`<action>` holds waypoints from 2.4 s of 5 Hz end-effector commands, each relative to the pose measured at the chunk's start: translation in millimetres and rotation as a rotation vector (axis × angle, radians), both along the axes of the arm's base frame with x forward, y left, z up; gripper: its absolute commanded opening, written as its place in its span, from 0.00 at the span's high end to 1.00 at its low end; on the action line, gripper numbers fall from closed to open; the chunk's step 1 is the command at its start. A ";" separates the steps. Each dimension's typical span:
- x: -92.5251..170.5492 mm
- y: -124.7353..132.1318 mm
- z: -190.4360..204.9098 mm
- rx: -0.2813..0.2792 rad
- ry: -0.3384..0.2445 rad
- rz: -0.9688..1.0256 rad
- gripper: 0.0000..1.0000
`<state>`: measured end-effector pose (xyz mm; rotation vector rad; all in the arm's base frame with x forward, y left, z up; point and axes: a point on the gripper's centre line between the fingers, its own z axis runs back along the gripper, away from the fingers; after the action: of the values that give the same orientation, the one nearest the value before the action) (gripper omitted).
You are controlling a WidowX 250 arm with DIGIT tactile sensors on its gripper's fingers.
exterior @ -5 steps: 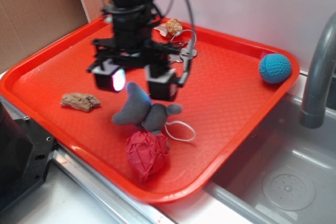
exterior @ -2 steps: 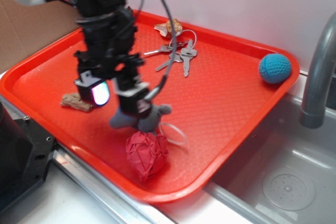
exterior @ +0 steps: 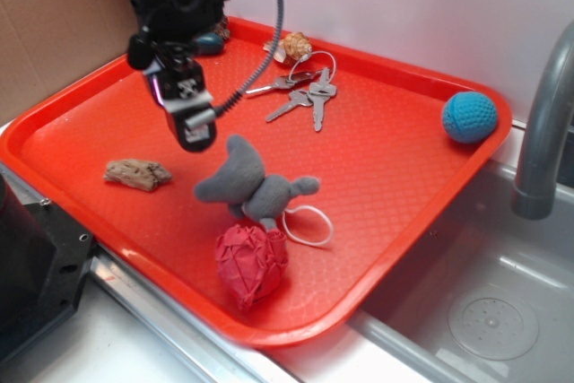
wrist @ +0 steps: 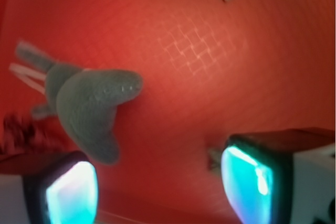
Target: Grab the gray animal.
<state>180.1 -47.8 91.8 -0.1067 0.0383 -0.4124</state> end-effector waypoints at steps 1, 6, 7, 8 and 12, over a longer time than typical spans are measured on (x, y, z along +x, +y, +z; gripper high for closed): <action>46.4 -22.9 -5.0 -0.063 -0.069 -0.425 0.00; 35.5 -16.7 26.8 0.073 -0.233 -0.429 0.00; 35.5 -16.7 26.8 0.073 -0.233 -0.429 0.00; 35.5 -16.7 26.8 0.073 -0.233 -0.429 0.00; -62.4 -24.5 -17.4 0.106 -0.096 -0.627 0.00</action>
<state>108.7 -65.0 73.5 0.0311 0.0173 -1.0363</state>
